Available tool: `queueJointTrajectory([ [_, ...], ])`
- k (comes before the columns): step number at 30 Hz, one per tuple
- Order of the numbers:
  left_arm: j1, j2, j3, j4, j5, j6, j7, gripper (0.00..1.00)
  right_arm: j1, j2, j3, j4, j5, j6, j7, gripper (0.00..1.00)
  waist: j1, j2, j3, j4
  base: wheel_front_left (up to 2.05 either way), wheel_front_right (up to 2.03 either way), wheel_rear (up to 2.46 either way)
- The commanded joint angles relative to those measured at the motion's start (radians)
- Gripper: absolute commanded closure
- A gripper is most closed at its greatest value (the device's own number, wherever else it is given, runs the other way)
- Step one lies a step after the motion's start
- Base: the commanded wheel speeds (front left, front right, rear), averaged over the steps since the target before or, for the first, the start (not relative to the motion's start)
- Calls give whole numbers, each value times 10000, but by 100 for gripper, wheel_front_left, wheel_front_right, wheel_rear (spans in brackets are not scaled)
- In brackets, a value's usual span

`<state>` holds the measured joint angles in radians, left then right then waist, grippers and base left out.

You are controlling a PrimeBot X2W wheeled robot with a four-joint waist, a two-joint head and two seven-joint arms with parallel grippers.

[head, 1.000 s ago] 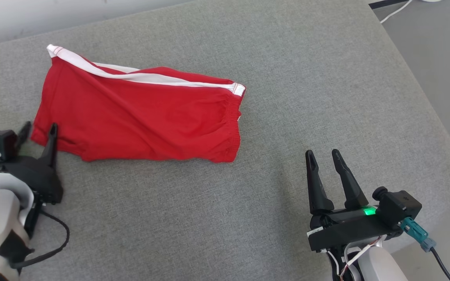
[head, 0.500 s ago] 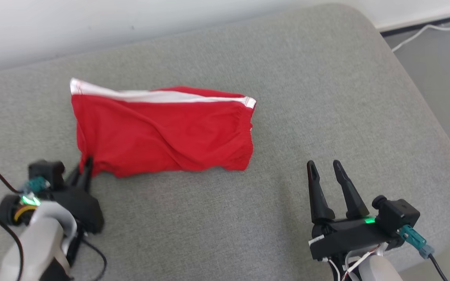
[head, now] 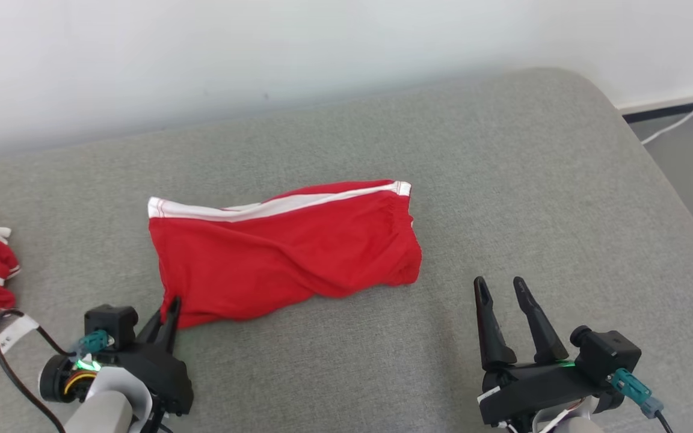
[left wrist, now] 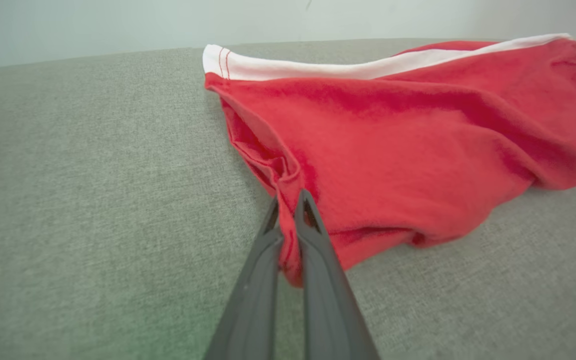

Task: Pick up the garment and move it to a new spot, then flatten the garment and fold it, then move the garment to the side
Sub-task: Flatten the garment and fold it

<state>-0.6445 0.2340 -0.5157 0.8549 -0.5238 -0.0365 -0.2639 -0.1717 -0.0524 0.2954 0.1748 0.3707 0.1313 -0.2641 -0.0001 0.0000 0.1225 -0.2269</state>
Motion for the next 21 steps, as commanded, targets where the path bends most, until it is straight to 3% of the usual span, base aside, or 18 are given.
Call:
queueJointTrajectory([
  [1,202,2,57,-34,61,-12,-5,100,133,-43,53,36,31,-10,-7,0,1,0,-158,160,0,0,0],
  [10,675,-160,543,-444,450,-12,-5,100,-6,-163,211,148,111,-10,-7,0,1,0,-199,168,0,0,0],
  [11,661,-154,636,-583,545,51,-6,58,-8,-177,200,155,121,-10,-7,0,1,0,-201,174,0,0,0],
  [12,686,-160,753,-735,615,143,-6,0,-12,-188,189,158,126,-10,-7,0,1,0,-202,181,0,0,0],
  [15,984,-187,1076,-1245,855,233,-6,0,-4,-223,164,161,111,-10,-7,0,1,0,-232,219,0,0,0],
  [21,1814,-308,2272,-3447,1852,855,-6,0,12,-323,84,35,-51,-10,-7,0,1,0,-361,496,0,0,0],
])
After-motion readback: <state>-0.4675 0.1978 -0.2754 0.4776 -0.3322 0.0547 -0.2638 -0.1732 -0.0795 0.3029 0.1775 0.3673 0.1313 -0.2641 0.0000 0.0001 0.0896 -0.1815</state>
